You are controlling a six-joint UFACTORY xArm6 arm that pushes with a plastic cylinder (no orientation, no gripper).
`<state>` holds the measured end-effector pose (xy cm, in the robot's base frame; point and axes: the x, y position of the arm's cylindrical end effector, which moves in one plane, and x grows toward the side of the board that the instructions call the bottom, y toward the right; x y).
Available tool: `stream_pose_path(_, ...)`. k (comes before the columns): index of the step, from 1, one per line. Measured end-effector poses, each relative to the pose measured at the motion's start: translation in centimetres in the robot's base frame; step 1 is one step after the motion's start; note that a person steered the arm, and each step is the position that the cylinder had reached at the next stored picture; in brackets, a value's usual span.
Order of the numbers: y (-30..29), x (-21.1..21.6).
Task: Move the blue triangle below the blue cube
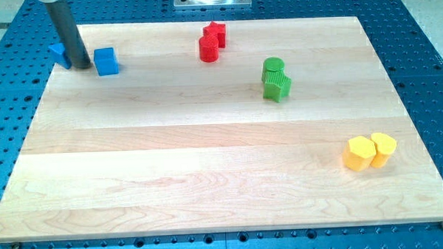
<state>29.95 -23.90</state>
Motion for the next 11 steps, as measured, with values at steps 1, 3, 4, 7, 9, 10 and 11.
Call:
stream_pose_path(1, 0.3, -5.5)
stream_pose_path(3, -6.0, -0.9)
stream_pose_path(4, 0.1, 2.0)
stream_pose_path(7, 1.1, 2.9)
stream_pose_path(9, 10.1, 12.3)
stream_pose_path(10, 3.8, 10.0)
stream_pose_path(11, 5.1, 16.4)
